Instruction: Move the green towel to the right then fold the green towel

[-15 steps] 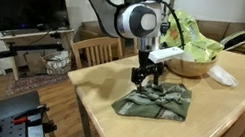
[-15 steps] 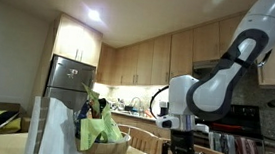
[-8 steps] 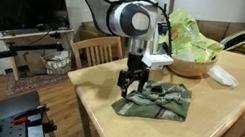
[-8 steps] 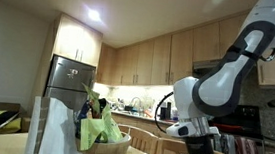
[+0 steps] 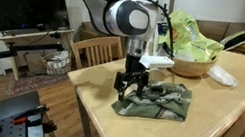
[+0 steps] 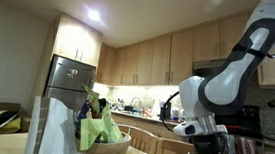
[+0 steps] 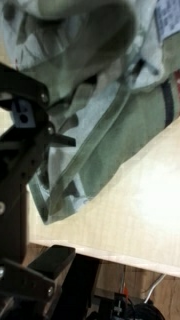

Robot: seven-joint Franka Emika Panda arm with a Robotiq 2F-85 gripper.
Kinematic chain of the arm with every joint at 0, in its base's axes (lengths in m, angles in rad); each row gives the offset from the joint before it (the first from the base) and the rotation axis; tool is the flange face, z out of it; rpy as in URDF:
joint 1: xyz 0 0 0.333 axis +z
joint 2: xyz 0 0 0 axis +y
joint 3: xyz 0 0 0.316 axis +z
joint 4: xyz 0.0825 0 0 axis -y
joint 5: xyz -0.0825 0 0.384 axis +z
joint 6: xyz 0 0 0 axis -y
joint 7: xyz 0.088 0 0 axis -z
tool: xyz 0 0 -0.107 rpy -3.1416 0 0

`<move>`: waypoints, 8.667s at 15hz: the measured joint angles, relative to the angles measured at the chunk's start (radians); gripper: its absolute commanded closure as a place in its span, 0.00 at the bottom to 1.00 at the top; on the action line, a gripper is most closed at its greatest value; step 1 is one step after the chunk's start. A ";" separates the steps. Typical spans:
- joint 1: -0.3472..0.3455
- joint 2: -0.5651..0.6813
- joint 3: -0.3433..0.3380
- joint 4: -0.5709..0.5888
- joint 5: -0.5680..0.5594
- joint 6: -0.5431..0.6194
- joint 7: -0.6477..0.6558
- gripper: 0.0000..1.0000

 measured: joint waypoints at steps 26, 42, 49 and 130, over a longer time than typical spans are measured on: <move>0.166 0.037 -0.022 -0.115 -0.008 0.047 0.225 0.00; 0.170 0.081 0.003 -0.011 -0.008 0.036 0.222 0.00; 0.145 0.015 0.003 -0.093 -0.008 0.035 0.214 0.00; 0.089 -0.227 -0.017 -0.017 0.144 0.090 0.039 0.99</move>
